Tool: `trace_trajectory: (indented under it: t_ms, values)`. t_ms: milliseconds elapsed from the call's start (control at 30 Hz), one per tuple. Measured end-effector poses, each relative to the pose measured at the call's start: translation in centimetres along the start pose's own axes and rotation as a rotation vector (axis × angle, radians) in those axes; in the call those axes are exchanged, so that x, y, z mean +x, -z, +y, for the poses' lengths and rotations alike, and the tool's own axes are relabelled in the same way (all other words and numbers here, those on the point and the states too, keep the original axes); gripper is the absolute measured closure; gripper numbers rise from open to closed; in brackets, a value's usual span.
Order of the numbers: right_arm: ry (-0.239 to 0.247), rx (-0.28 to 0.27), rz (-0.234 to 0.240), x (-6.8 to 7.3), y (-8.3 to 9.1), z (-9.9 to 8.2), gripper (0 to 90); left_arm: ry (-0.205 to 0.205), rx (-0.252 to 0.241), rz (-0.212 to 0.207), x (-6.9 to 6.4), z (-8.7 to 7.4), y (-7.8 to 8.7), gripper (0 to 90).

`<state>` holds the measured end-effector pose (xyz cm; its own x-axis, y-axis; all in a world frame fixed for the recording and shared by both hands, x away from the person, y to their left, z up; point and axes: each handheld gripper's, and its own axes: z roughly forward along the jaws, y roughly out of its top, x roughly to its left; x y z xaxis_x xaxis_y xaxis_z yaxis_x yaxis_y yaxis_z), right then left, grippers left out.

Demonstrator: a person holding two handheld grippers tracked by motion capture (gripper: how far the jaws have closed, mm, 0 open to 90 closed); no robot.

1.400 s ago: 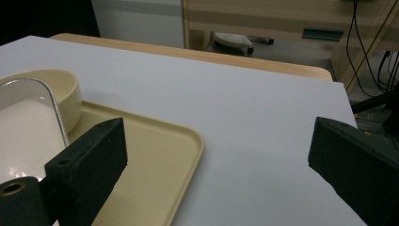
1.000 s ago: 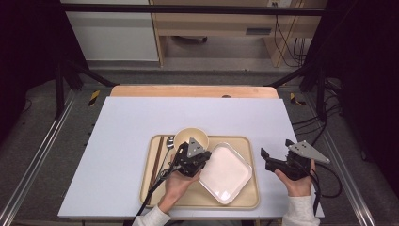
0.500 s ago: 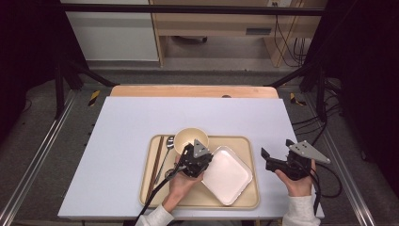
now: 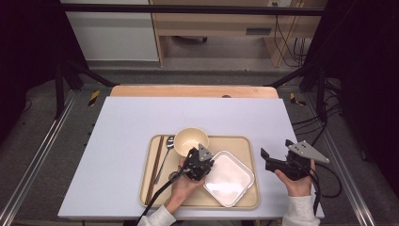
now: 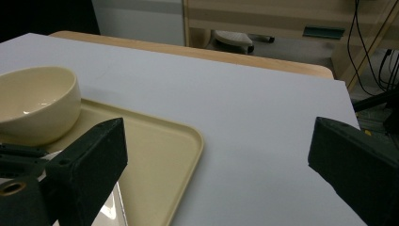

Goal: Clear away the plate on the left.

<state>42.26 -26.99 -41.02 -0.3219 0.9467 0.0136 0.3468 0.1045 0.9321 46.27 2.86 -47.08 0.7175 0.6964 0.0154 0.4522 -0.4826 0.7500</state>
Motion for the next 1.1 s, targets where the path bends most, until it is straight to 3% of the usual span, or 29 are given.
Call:
trace_trajectory:
  t_ms: [233, 400, 467, 667, 900, 1100]
  values:
    - [-0.002, -0.001, 0.001, -0.1, 0.1, 0.0, 5.4, -0.012, 0.008, 0.018, -0.2, -0.3, -0.4, 81.6]
    - [0.0, 0.0, 0.0, -0.1, 0.0, 0.0, 5.1, -0.006, 0.01, -0.003, -0.2, -0.2, 0.2, 76.3]
    - [0.001, 0.002, 0.0, -0.1, 0.0, 0.0, 5.0, -0.006, -0.007, -0.006, -0.2, 0.0, 1.0, 70.6]
    - [-0.001, 0.004, 0.0, 0.0, 0.0, 0.0, 4.8, -0.028, -0.071, -0.053, 0.5, 0.5, 4.4, 64.3]
    - [-0.006, 0.01, -0.005, -0.1, 0.0, -0.1, 4.5, -0.069, -0.162, -0.044, 1.9, 0.6, 8.8, 48.5]
    - [-0.007, 0.013, -0.01, -0.2, 0.0, -0.1, 4.1, -0.058, -0.223, 0.013, 4.9, -0.7, 11.8, 38.0]
